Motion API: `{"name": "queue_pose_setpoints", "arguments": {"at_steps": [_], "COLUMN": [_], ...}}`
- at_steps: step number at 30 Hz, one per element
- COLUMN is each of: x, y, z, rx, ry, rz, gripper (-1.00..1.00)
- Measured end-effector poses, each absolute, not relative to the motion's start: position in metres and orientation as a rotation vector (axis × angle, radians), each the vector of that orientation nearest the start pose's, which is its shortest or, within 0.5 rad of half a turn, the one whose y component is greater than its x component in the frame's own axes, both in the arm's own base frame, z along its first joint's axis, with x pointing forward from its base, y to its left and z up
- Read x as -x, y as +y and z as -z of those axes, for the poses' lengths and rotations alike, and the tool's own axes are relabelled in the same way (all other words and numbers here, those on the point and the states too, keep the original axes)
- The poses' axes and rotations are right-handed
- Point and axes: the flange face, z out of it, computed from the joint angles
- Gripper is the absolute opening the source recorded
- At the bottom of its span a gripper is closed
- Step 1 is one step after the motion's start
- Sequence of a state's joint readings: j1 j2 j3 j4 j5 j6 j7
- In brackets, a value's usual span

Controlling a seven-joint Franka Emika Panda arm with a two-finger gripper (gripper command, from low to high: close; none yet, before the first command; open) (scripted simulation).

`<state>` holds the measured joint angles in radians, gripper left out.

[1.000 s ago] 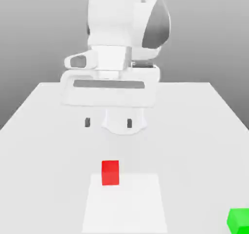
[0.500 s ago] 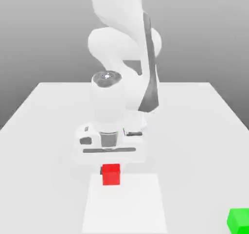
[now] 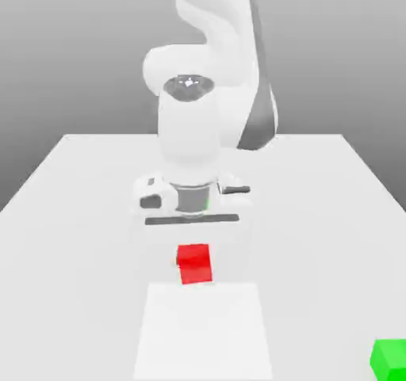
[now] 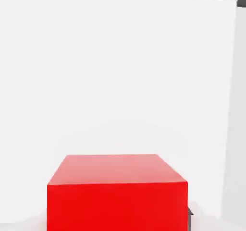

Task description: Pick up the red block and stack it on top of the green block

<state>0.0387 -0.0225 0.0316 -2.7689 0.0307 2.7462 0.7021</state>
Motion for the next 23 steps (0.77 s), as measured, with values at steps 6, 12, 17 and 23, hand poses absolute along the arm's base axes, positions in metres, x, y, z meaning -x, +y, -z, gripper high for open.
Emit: {"name": "queue_pose_setpoints", "arguments": {"at_steps": [6,12,17,23], "x": [-0.442,-0.477,-0.485,-0.485], "y": [0.109,0.205,0.276,0.28], "z": [-0.233,-0.242,-0.227,-0.187], "rx": [2.979,3.001,3.019,3.021], "ry": [0.951,0.9,0.861,0.859], "rz": [-0.013,-0.011,-0.003,-0.001], "gripper": [-1.0,-1.0,-1.0,1.0]}}
